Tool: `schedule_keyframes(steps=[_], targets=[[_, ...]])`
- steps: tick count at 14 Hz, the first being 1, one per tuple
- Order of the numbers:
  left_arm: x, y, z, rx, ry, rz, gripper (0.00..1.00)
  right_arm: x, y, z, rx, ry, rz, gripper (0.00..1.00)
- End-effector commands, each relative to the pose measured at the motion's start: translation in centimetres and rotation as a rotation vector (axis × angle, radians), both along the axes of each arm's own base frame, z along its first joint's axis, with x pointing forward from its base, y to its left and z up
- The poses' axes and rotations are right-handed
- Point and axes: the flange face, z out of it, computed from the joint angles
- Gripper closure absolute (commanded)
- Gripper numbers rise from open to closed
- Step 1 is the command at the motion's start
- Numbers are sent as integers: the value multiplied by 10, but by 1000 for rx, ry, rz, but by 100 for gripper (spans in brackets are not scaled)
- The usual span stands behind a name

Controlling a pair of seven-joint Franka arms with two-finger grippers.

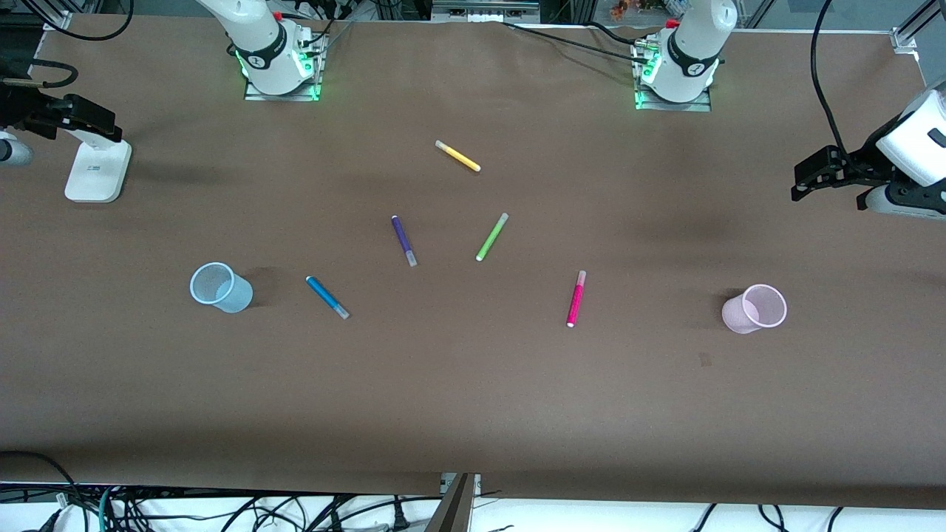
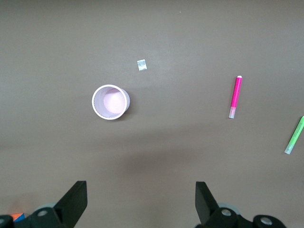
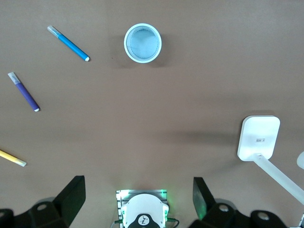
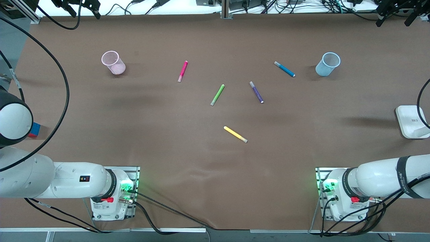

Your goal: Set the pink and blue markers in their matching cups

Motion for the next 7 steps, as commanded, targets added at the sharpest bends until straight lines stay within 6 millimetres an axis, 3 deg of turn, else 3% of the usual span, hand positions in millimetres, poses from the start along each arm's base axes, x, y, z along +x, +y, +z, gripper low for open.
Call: schedule_keyframes(steps=[1, 7], targets=[[-5, 0, 2, -26, -14, -16, 0, 2, -1, 5, -5, 3, -3, 0], [-5, -4, 1, -26, -11, -25, 0, 2, -1, 5, -3, 3, -1, 0]])
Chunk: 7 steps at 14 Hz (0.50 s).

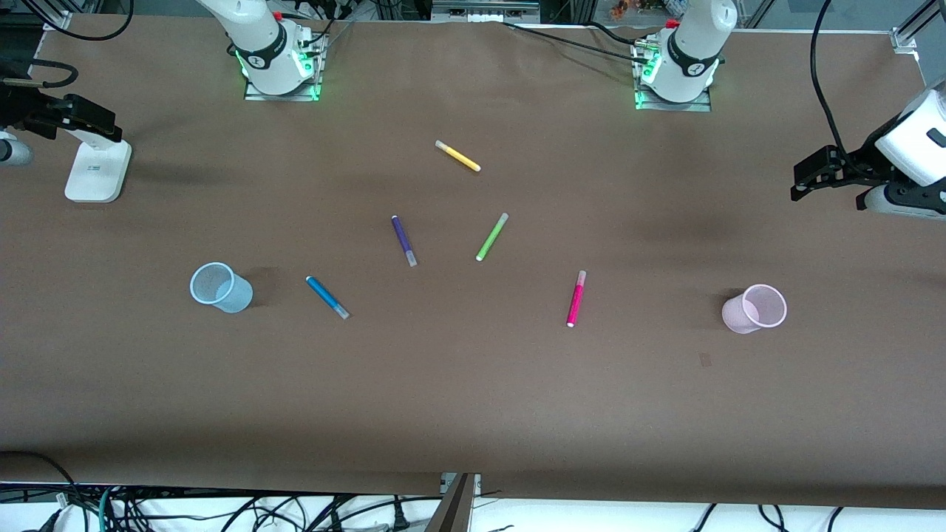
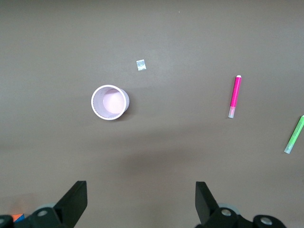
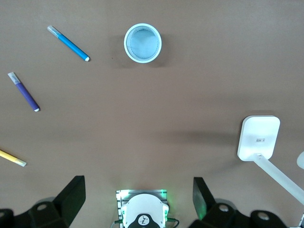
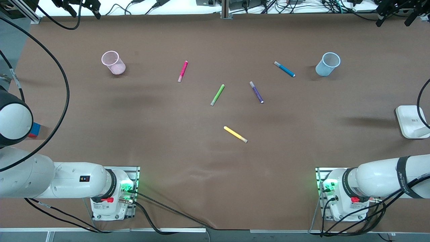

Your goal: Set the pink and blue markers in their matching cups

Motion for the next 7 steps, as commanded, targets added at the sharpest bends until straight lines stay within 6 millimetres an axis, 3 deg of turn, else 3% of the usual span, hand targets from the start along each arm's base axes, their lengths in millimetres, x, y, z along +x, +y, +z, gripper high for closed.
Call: schedule_keyframes(steps=[1, 5, 6, 7], targets=[[-5, -3, 0, -26, -9, -21, 0, 2, -2, 4, -2, 3, -4, 0], [1, -21, -8, -51, -2, -44, 0, 6, -1, -2, -3, 15, -3, 0], [7, -26, -19, -82, 12, -48, 0, 6, -2, -1, -5, 10, -6, 0], [13, -43, -31, -92, 20, -74, 0, 7, -1, -3, -5, 12, -7, 0]])
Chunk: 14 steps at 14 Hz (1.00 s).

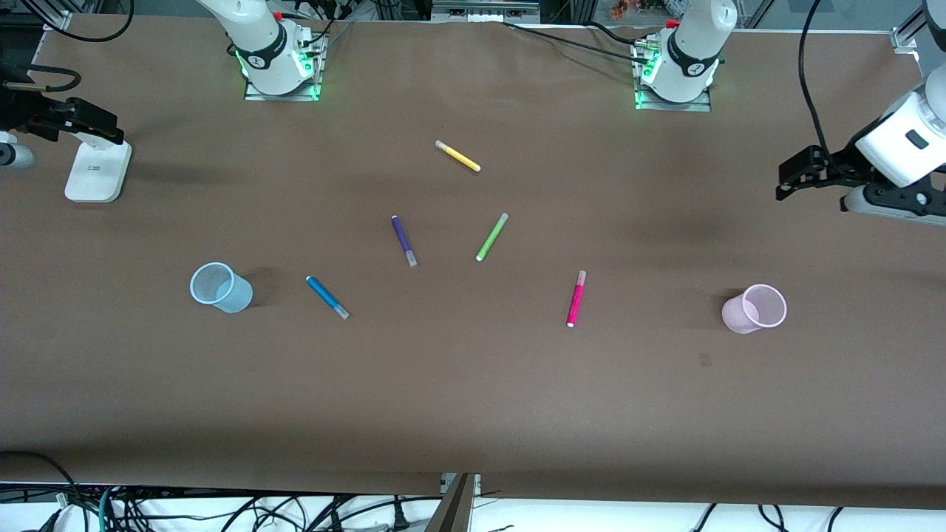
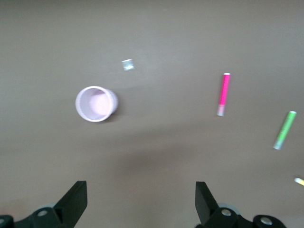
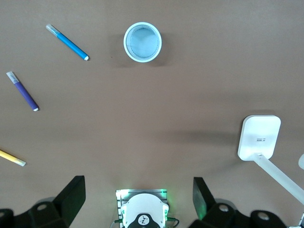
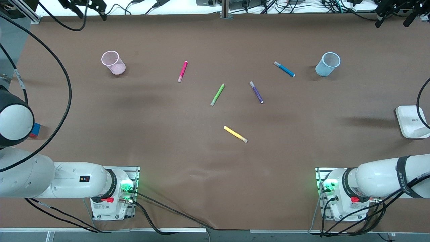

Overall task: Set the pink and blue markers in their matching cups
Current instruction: 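Reach the left gripper to the pink marker while the right gripper reaches blue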

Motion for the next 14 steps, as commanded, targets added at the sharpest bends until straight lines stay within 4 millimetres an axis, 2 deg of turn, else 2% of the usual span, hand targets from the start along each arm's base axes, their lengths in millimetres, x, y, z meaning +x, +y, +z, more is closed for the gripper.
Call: schedule_keyframes(steps=[1, 3, 4, 6, 8, 10, 12, 13, 14], targets=[[17, -44, -36, -44, 12, -81, 0, 5, 0, -1, -7, 9, -20, 0], [30, -83, -73, -50, 22, -133, 0, 15, 3, -19, -5, 40, -8, 0], [38, -95, -91, -59, 25, -139, 0, 22, 3, -32, -3, 61, -7, 0], [53, -119, -140, -82, 41, -156, 0, 29, 9, -49, 22, 90, -2, 0], [61, -148, -177, -98, 36, -143, 0, 40, 18, -70, 34, 117, 11, 0], [60, -182, -226, -88, 33, -141, 0, 53, 24, -86, 35, 95, 36, 0], [52, -205, -268, -47, 7, -112, 0, 67, 37, -104, 47, 76, 126, 0], [48, -216, -286, -51, 14, -118, 0, 76, 44, -121, 50, 73, 151, 0], [47, -222, -302, -52, 22, -126, 0, 84, 59, -139, 48, 78, 177, 0]])
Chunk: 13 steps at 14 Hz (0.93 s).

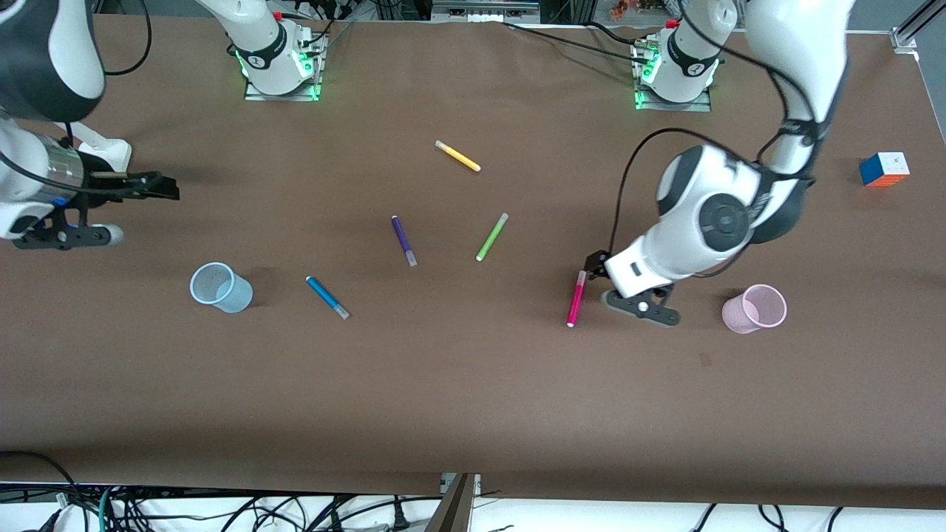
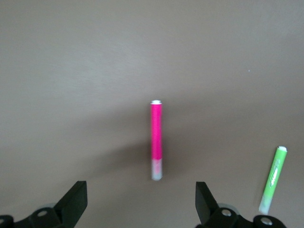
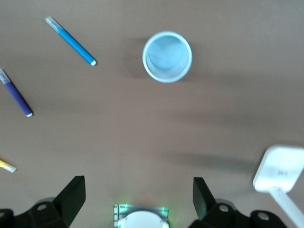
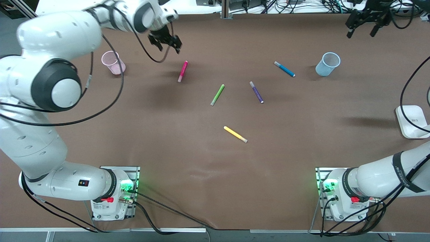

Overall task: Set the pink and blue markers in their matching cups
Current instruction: 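Reach the left gripper to the pink marker while the right gripper reaches blue, then grasp the pink marker with the left gripper while the right gripper grasps blue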

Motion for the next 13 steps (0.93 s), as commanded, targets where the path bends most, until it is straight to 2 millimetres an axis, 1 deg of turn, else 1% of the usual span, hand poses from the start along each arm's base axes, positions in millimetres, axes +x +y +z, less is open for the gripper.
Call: schedule_keyframes(steps=[1, 2, 3, 4, 6, 8, 9, 10, 11, 13], targets=[[-5, -14, -29, 13, -8, -4, 0, 22, 39, -40, 11, 0, 87, 0], [-7, -16, -37, 19, -5, -12, 0, 26, 57, -53, 9, -4, 119, 0], [-8, -17, -45, 31, -12, -25, 0, 30, 72, -66, 8, -9, 140, 0], [-8, -19, -59, 46, -9, -23, 0, 34, 86, -79, 9, -16, 163, 0], [-10, -21, -81, 79, -24, -39, 0, 44, 105, -109, 25, -36, 241, 0], [-12, -21, -90, 102, -20, -42, 0, 56, 122, -135, 61, -90, 352, 0], [-17, -23, -96, 112, -13, -41, 0, 60, 134, -150, 93, -111, 394, 0], [-22, -28, -104, 118, -18, -41, 0, 64, 141, -168, 103, -128, 415, 0], [-30, -29, -114, 123, -21, -22, 0, 64, 154, -184, 109, -128, 440, 0], [-36, -34, -127, 138, -38, -12, 16, 62, 176, -211, 109, -133, 475, 0]])
